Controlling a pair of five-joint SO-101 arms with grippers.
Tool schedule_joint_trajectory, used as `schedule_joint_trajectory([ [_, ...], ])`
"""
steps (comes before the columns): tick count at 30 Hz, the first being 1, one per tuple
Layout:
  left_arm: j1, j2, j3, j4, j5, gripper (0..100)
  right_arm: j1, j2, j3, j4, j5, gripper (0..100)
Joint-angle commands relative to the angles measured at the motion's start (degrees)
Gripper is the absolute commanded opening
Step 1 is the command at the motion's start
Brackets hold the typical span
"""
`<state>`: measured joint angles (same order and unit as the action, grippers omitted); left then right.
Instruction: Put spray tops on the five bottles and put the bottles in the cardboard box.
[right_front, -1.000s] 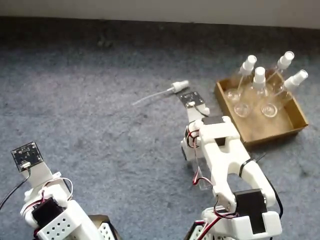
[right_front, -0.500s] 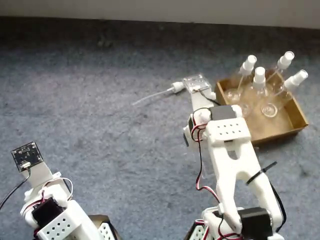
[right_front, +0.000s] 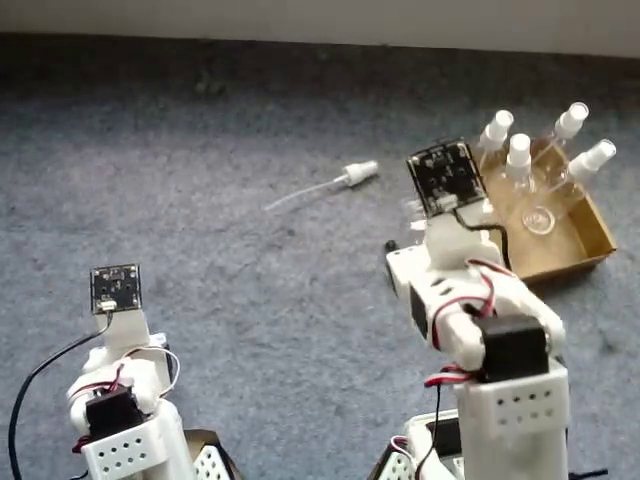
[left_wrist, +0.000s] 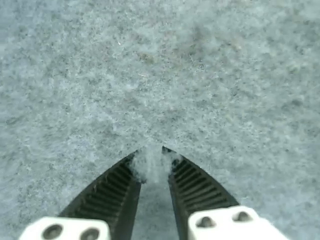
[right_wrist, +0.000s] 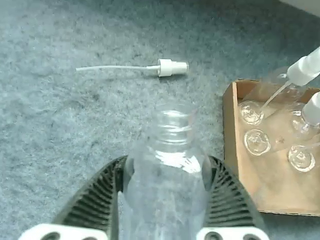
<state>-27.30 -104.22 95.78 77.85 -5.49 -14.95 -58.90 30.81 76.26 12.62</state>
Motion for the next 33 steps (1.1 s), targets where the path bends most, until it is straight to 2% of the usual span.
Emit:
schedule_joint_trajectory([
  [1, 5.0, -0.6, 1.3, -1.5, -0.6, 1, 0.7, -7.3, -2.9, 2.8, -0.1, 7.4],
  [8, 7.9, -0.6, 1.3, -11.9, -1.2, 0, 0.7, -13.5, -2.8, 4.3, -0.2, 7.4],
  [14, 8.0, -0.6, 1.3, -13.0, -16.0, 0, 0.7, -17.8, 0.7, 3.6, -0.2, 7.4],
  [18, 8.0, -0.6, 1.3, -13.3, -20.0, 1, 1.2, -21.9, 9.6, -2.5, -0.2, 7.4],
  [22, 7.7, -0.6, 1.2, -13.3, -21.3, 1, 5.3, -26.1, 18.9, -12.0, -0.2, 7.4],
  [24, 8.0, -0.6, 1.0, -13.8, -24.0, 1, 7.5, -27.1, 23.0, -15.4, -0.2, 7.4],
  [28, 8.0, -0.5, -1.3, -14.7, -24.5, 0, 9.9, -28.4, 29.5, -21.0, -0.2, 7.4],
  [33, 8.0, -0.5, -6.5, -14.5, -29.3, 0, 10.1, -28.5, 34.3, -27.8, -8.1, 7.4],
])
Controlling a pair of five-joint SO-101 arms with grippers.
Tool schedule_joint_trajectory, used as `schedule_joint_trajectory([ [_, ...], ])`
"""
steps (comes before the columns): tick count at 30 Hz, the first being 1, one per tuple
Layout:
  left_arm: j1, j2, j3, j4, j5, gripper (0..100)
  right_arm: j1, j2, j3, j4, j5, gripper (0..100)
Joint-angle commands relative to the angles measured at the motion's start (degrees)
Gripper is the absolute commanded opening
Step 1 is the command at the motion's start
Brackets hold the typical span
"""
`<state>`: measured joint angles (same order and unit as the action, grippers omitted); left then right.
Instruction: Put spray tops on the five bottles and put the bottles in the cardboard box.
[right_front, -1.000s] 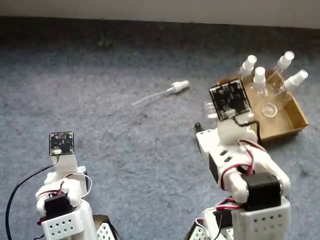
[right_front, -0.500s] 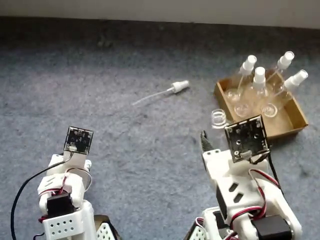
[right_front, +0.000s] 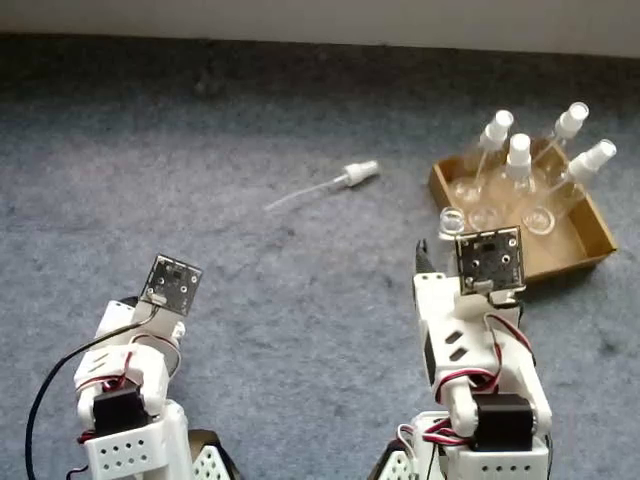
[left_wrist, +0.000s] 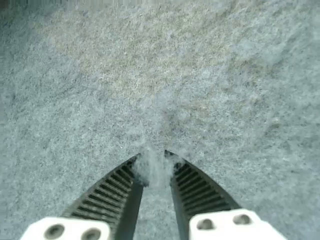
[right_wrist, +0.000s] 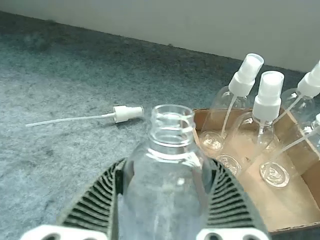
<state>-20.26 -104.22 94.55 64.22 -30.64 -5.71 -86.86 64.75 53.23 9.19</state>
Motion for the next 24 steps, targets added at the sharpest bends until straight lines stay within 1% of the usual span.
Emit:
schedule_joint_trajectory([
  [1, 1.0, -0.5, -6.1, -0.9, -5.0, 0, 0.8, -0.6, 1.1, -5.8, -6.1, 7.4],
  [4, 1.0, -0.4, -8.5, -0.9, -6.7, 0, 0.6, -0.6, 3.2, -7.8, -7.2, 7.4],
  [8, 1.0, -0.4, -11.8, -0.9, -6.7, 0, 0.6, -0.6, 7.2, -9.6, -7.3, 7.4],
  [13, 1.0, -0.3, -14.7, -0.8, -6.7, 0, 0.6, -0.6, 10.4, -9.2, -7.2, 7.4],
  [15, 1.0, -0.3, -14.7, -0.8, -6.9, 0, 0.8, -0.6, 9.8, -7.2, -7.2, 7.4],
  [18, 1.5, 1.1, -14.7, 1.1, -11.1, 0, 0.7, -0.7, 4.7, -2.8, -7.1, 7.4],
  [21, 4.2, 5.2, -15.6, 1.6, -11.4, 0, 0.7, -0.7, 1.0, -1.3, -7.1, 7.4],
  [24, 6.6, 11.3, -19.7, 1.8, -11.2, 0, 0.7, -0.7, -0.6, -1.0, -7.1, 7.4],
])
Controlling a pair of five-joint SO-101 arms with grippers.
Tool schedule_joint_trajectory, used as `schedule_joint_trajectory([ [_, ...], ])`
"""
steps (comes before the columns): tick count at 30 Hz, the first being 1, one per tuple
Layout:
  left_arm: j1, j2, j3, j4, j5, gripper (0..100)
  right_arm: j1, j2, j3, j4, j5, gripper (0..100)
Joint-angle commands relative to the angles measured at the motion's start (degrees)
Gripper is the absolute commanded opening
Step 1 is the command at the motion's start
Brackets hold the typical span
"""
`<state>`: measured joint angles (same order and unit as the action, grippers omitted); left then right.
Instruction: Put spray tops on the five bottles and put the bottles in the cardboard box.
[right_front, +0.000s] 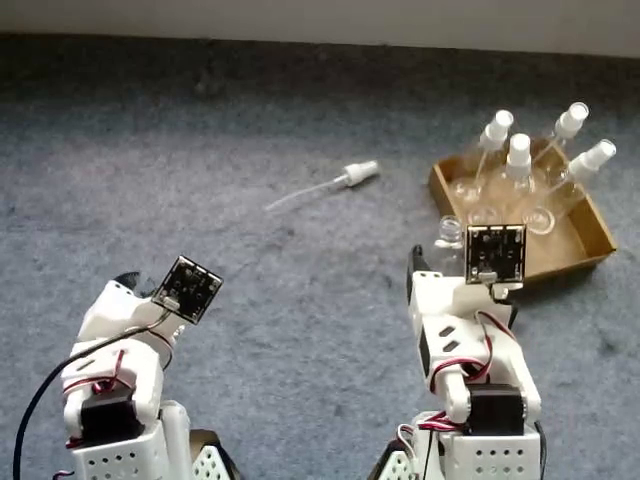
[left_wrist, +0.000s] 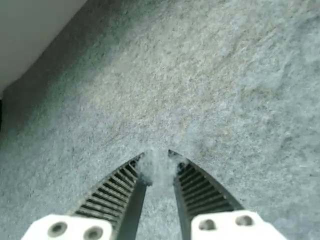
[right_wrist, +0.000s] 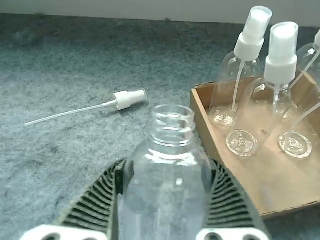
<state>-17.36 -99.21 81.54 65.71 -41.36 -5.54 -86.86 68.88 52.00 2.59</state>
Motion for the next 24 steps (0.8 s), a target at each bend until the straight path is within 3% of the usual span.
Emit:
schedule_joint_trajectory([
  [1, 4.5, 8.7, -8.5, 0.4, -0.4, 0, 0.7, -0.7, -4.9, 0.7, -0.5, 7.4],
  [5, 7.7, 19.8, -16.0, 0.4, -0.4, 0, 0.7, -1.3, -5.1, 4.9, -0.5, 7.4],
  [15, 16.6, 49.5, -36.7, 0.4, -0.4, 1, 0.7, -17.9, -3.0, 3.6, -0.4, 7.4],
  [24, 22.6, 77.0, -57.9, 0.5, -0.7, 2, 0.7, -18.3, 0.7, 3.3, -0.5, 7.4],
])
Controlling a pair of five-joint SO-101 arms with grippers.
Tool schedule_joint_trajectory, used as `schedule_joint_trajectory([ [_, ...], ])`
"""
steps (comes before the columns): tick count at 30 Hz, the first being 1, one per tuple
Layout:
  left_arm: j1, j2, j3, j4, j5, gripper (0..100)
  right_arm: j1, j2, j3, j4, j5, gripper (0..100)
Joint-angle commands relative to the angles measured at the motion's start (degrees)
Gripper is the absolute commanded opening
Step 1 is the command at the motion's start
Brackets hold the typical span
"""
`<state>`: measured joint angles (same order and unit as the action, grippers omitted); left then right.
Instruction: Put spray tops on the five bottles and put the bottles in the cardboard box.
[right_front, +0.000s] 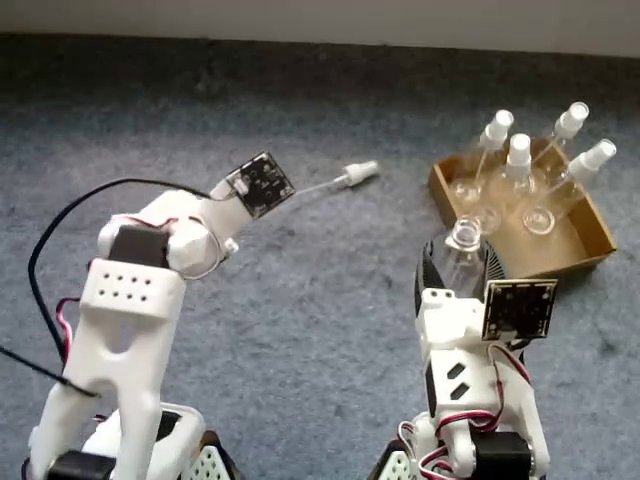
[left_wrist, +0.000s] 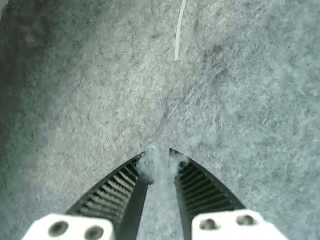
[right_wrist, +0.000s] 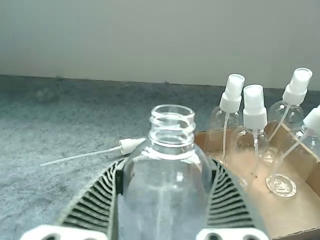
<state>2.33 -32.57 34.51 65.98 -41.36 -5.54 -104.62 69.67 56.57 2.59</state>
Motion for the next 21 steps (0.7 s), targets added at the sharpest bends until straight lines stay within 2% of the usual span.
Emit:
schedule_joint_trajectory([
  [1, 3.4, 13.2, -13.1, 0.3, -0.8, 4, 0.7, -0.6, 0.4, -1.5, -0.8, 7.4],
  [4, 4.4, 20.4, -19.0, -0.1, -0.8, 12, 0.7, -0.6, 3.7, -4.1, -0.9, 7.4],
  [8, 5.8, 27.6, -24.8, -0.4, -0.8, 13, 0.7, -0.6, 9.3, -9.2, -1.0, 7.4],
  [17, 13.4, 35.6, -29.1, -17.3, -0.8, 14, 0.7, -0.6, 19.2, -17.5, -1.0, 7.4],
  [21, 15.4, 40.0, -29.1, -23.8, -0.5, 22, 0.7, -0.6, 22.0, -19.9, -0.9, 7.4],
])
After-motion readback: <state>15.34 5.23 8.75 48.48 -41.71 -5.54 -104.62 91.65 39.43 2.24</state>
